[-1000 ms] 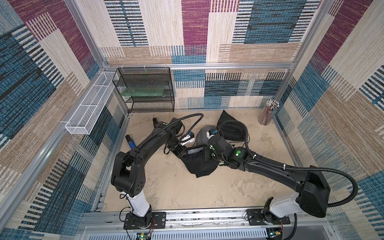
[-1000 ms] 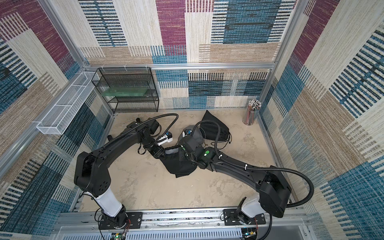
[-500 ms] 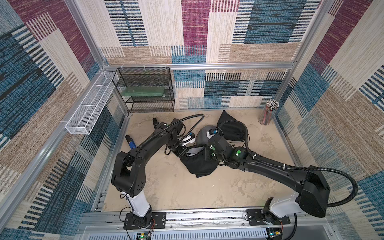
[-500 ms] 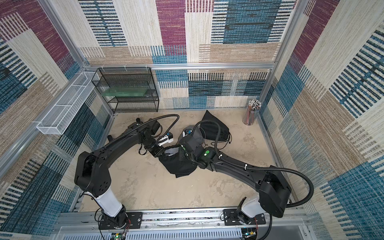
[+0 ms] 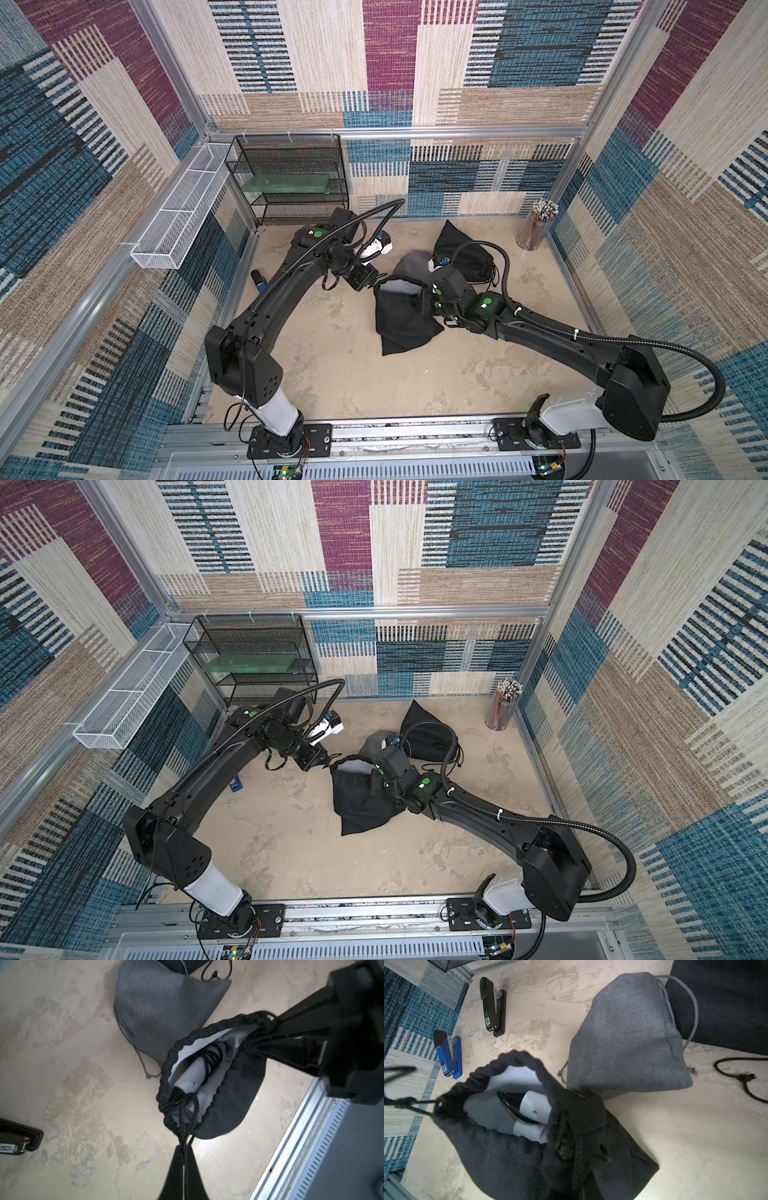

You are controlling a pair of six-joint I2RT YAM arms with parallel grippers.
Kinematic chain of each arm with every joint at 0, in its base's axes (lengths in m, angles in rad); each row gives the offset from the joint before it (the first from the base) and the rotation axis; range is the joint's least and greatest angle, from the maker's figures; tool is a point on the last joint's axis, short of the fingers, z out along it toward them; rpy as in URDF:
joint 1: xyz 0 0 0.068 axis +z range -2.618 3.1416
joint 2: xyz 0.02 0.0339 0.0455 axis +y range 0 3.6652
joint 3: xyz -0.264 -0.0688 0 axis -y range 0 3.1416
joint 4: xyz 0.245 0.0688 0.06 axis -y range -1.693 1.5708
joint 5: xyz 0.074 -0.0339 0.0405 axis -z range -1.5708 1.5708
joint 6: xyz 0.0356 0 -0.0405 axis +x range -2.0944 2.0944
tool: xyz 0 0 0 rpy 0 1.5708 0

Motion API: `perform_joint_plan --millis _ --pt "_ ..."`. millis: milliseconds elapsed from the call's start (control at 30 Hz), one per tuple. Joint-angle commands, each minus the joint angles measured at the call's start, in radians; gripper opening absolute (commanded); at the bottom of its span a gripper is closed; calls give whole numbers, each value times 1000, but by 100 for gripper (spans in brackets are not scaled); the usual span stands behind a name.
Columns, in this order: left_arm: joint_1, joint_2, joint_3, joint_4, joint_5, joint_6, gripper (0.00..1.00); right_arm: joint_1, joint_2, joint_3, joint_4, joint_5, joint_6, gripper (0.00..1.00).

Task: Pack away hair dryers
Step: Pull the drawstrings on both sides of the drawstring bag.

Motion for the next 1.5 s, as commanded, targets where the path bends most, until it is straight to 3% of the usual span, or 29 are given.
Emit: perform_joint_plan --millis 0,267,467,533,600,800,1133,1467 --pt "-1 45 107 -6 85 -43 0 -31 -28 -15 11 -39 -7 3" --pt "-2 207 391 -15 161 -112 0 -158 -71 -38 60 -205 -37 9" --pt "-4 270 414 -13 192 -138 0 -214 -56 -68 135 -325 -42 19" --pt "-4 275 407 -13 191 -138 0 -218 -52 -66 138 -332 -43 33" --pt "-5 279 405 -13 189 -132 0 -221 -51 -68 139 -336 -45 40" --pt "-7 293 427 -13 185 -128 0 -224 -96 -94 151 -345 -63 49" --pt "-16 325 477 -14 178 -148 0 -274 -229 -197 169 -358 -85 49" --pt "-22 328 477 -15 161 -145 0 -352 -258 -264 242 -430 -90 40"
